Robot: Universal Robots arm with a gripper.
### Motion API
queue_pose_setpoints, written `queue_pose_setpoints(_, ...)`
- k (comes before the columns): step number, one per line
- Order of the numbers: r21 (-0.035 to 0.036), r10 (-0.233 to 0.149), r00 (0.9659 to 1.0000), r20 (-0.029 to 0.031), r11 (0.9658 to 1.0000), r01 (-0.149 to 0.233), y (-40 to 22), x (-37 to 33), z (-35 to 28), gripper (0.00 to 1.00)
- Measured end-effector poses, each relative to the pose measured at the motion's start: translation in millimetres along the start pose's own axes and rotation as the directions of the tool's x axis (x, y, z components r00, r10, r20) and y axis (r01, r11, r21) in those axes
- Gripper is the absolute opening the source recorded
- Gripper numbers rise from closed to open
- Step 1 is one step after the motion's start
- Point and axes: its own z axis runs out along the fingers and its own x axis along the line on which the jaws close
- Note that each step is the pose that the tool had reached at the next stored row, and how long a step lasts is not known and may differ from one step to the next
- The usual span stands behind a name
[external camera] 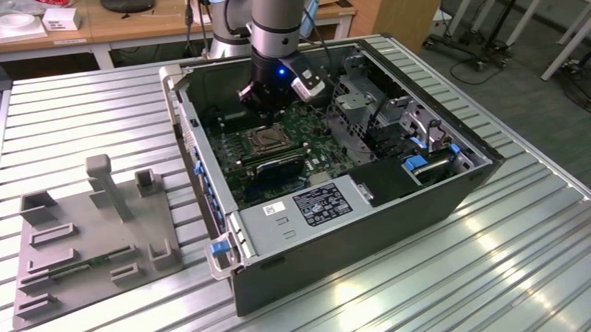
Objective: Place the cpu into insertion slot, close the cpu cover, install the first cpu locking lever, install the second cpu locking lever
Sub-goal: 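Install the second cpu locking lever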
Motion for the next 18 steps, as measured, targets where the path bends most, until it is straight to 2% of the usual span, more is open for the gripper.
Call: queue_pose_setpoints(18,-0.0003,0.000,1.0000,-0.0001,1.0000,0.000,0.0,-0.1,-3.1,0.11)
